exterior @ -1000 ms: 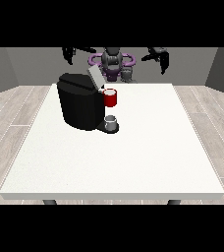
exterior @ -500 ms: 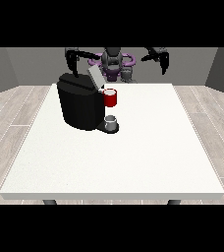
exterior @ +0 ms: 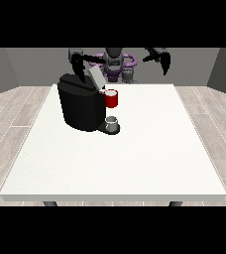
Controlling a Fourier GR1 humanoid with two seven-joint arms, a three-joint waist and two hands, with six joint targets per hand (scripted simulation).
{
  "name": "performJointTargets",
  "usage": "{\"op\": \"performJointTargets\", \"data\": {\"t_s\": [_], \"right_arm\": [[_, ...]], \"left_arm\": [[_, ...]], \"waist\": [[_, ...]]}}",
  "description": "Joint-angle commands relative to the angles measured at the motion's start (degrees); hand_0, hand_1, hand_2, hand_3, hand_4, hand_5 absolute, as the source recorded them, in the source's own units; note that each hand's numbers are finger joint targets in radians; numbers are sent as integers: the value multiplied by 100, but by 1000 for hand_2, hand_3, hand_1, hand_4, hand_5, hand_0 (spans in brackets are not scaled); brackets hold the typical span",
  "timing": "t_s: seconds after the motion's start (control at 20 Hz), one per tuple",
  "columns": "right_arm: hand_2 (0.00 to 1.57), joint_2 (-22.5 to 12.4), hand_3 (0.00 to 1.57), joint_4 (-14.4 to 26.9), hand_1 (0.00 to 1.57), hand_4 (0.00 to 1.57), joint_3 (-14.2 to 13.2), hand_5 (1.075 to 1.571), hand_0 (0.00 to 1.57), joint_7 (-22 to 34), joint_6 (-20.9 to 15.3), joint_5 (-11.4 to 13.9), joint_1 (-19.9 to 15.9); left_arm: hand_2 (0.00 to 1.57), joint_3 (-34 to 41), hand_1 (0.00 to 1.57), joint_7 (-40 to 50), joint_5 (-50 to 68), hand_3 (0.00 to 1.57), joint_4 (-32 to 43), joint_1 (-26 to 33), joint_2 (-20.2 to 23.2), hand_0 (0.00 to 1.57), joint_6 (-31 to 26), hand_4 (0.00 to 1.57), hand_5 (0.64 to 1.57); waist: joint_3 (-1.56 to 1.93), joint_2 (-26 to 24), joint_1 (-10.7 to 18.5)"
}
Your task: Insert the coffee pod into the coffee machine and close the lid
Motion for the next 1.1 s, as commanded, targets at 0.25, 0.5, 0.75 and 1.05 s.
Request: {"op": "performJointTargets", "data": {"t_s": [0.25, 0.5, 0.75, 1.05], "right_arm": [[0, -90, 0, 350, 0, 79, 56, 1571, 0, -577, 123, 106, -356], [0, 3, 0, 341, 0, 127, 321, 1571, 0, -279, 37, 315, -622], [0, -163, 0, 481, 0, 119, 315, 1571, 0, -138, 16, 419, -1444], [0, 127, 0, 292, 0, 0, 602, 1571, 0, -93, -102, 604, -1396]], "left_arm": [[0, -13, 0, -217, 90, 0, -574, 454, 275, 0, -11, 316, 1571], [0, -44, 0, -260, 53, 0, -546, 674, 339, 0, -7, 347, 1571], [0, -29, 0, 384, 172, 0, -680, -35, 294, 0, 129, 360, 1571], [0, -102, 0, 10, 8, 0, -570, 227, 316, 0, 157, 385, 1571]], "waist": [[1, 491, -9], [-1, 413, -57], [0, 685, 118], [0, 607, 218]]}}
